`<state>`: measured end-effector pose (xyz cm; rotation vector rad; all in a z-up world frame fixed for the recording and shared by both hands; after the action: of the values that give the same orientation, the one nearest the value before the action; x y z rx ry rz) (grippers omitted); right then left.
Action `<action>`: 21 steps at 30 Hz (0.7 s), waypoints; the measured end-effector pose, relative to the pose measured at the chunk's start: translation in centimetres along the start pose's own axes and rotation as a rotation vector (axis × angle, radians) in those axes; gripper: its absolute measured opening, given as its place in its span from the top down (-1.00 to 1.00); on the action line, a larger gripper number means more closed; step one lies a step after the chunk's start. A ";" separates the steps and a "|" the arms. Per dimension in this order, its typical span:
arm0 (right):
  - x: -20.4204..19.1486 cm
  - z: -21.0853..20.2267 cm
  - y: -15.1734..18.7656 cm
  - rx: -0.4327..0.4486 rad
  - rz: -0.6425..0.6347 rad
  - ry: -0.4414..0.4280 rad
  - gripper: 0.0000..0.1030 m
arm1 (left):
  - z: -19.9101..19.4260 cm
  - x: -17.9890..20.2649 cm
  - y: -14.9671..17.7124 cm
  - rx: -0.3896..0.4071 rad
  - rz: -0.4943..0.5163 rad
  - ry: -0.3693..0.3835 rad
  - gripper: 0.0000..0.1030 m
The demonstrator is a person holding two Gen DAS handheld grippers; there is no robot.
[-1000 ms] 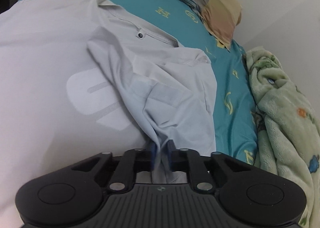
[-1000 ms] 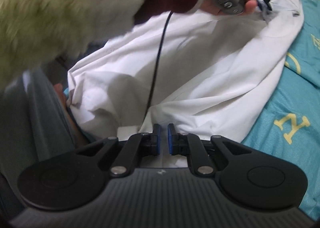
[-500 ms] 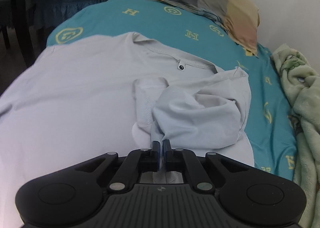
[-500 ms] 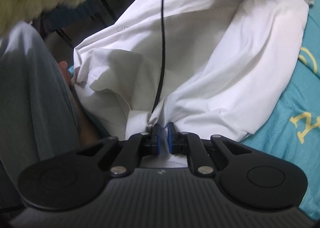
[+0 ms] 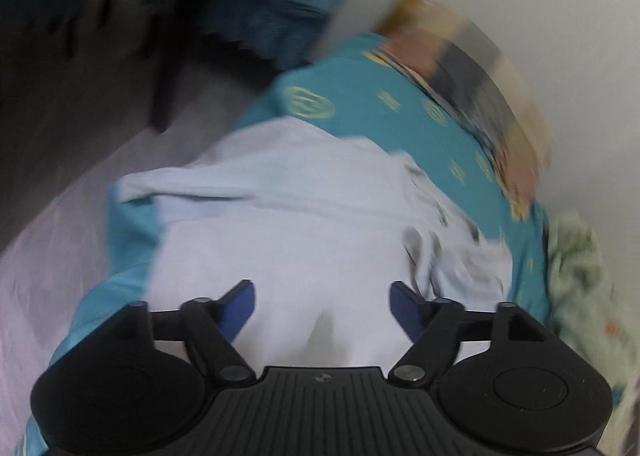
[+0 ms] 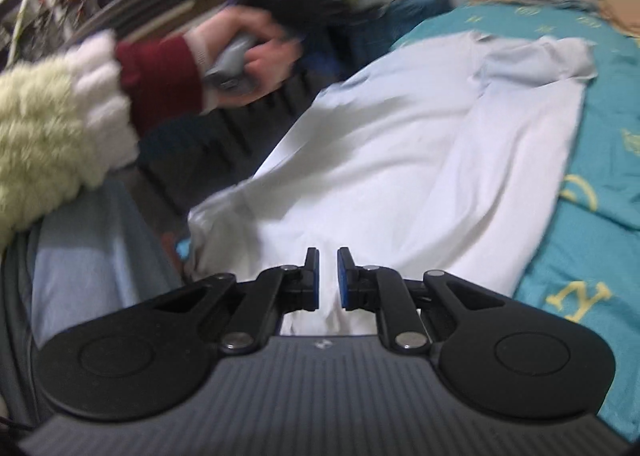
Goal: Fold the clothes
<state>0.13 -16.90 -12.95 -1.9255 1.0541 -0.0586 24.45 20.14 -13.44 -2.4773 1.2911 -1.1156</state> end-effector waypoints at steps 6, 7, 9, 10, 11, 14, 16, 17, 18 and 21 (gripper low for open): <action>2.6 -0.8 -0.8 0.107 0.145 0.126 0.45 | 0.4 -7.1 -4.3 -0.009 -0.291 0.040 -0.58; 3.3 -0.8 -1.0 0.121 0.179 0.146 0.24 | 0.8 -7.8 -4.7 -0.003 -0.315 0.035 -0.58; 4.7 -0.6 -1.2 0.140 0.247 0.174 0.03 | 2.1 -8.9 -5.2 -0.006 -0.352 0.044 -0.58; 5.4 -0.3 -1.2 0.147 0.281 0.184 -0.03 | 2.8 -9.3 -5.3 -0.015 -0.363 0.054 -0.58; 6.1 -0.1 -1.2 0.154 0.314 0.195 -0.04 | 3.6 -9.6 -5.4 -0.023 -0.373 0.064 -0.58; 7.8 1.3 -1.2 0.142 0.392 0.225 -0.04 | 5.8 -10.3 -5.1 -0.033 -0.402 0.082 -0.58; 8.2 2.2 -1.1 0.120 0.406 0.227 -0.04 | 7.4 -10.8 -4.8 -0.045 -0.421 0.089 -0.56; 8.5 2.7 -1.1 0.109 0.412 0.229 -0.04 | 8.1 -11.1 -4.6 -0.052 -0.430 0.095 -0.55; 8.7 3.1 -1.0 0.098 0.419 0.230 -0.04 | 8.7 -11.4 -4.4 -0.058 -0.439 0.102 -0.55; 9.1 4.2 -0.9 0.066 0.424 0.230 -0.04 | 10.0 -12.3 -4.5 -0.036 -0.441 0.100 -0.55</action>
<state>8.31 -20.04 -17.97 -1.6271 1.5762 -0.0757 29.61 30.12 -25.42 -2.8500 0.8039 -1.3273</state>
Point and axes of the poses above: each gripper's, at about its wrist camera, not at the fingertips, and z roughly the way its jaws point, x to its right, y to its underside, the point moved 6 cm from there along z, roughly the way its jaws point, and after that the axes turned 2 degrees about x, right-handed, at the moved point
